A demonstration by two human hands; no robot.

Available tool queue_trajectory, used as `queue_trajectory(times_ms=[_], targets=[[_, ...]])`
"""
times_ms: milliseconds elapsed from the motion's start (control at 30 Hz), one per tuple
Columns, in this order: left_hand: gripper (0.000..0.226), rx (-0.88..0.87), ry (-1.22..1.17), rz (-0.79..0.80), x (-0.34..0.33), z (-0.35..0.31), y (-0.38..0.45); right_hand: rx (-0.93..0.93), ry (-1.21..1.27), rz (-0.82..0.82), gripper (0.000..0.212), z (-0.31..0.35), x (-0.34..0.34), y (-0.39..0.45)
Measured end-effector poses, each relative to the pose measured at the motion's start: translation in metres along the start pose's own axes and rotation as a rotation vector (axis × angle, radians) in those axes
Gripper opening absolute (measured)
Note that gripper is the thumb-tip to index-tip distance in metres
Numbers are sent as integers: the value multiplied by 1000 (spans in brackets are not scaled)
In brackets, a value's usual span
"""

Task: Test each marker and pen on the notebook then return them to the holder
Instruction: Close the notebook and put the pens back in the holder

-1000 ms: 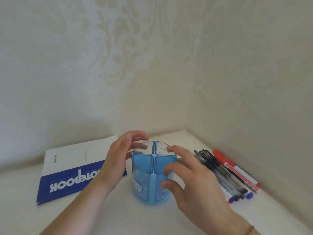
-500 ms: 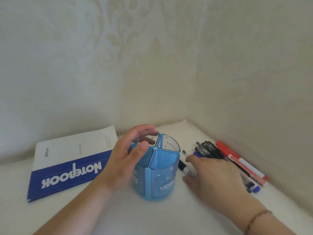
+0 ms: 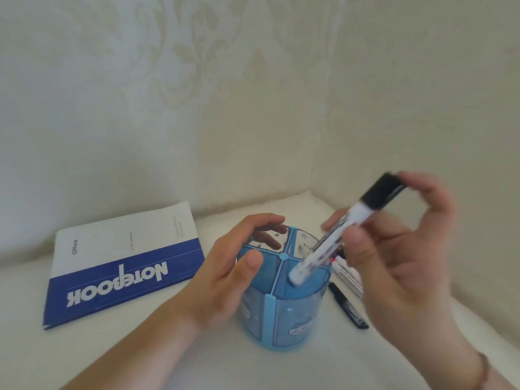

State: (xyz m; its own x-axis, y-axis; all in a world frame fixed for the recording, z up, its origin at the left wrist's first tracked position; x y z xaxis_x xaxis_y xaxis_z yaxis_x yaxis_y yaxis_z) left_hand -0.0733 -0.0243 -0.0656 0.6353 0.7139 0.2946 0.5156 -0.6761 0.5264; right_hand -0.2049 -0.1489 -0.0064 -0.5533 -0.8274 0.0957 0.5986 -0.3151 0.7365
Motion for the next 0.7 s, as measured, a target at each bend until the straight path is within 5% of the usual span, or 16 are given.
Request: queue_trajectory(times_ms=[100,233,367,467,700], targets=[[79,-17,16,-11,3,0,0,58,-353,139,40,-5,-11,-9],[81,-40,10,-20,6,-1,1,72,-370,159,24,-1,-7,-4],[78,-59,16,-90,13,-2,3,-266,-458,-63,11,-43,57,16],[74,-80,50,-157,18,-2,2,-505,-914,142,19,-86,84,15],[75,-113,97,-196,21,-6,2,-770,-1183,335,16,-111,95,-1]])
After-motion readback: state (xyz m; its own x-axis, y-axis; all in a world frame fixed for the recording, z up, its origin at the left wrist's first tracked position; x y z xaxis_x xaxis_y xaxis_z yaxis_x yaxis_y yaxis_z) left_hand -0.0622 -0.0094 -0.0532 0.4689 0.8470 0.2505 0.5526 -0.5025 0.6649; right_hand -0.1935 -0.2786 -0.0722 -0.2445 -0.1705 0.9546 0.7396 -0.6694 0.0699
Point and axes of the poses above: each hand's wrist, its own y-axis towards the middle knuckle, its own x-axis out of the back of the hand, z = x × y, the point moved 7 cm from there along y, towards the middle knuckle, and after that the axes turned 3 degrees about -y, right-handed, at the moved point
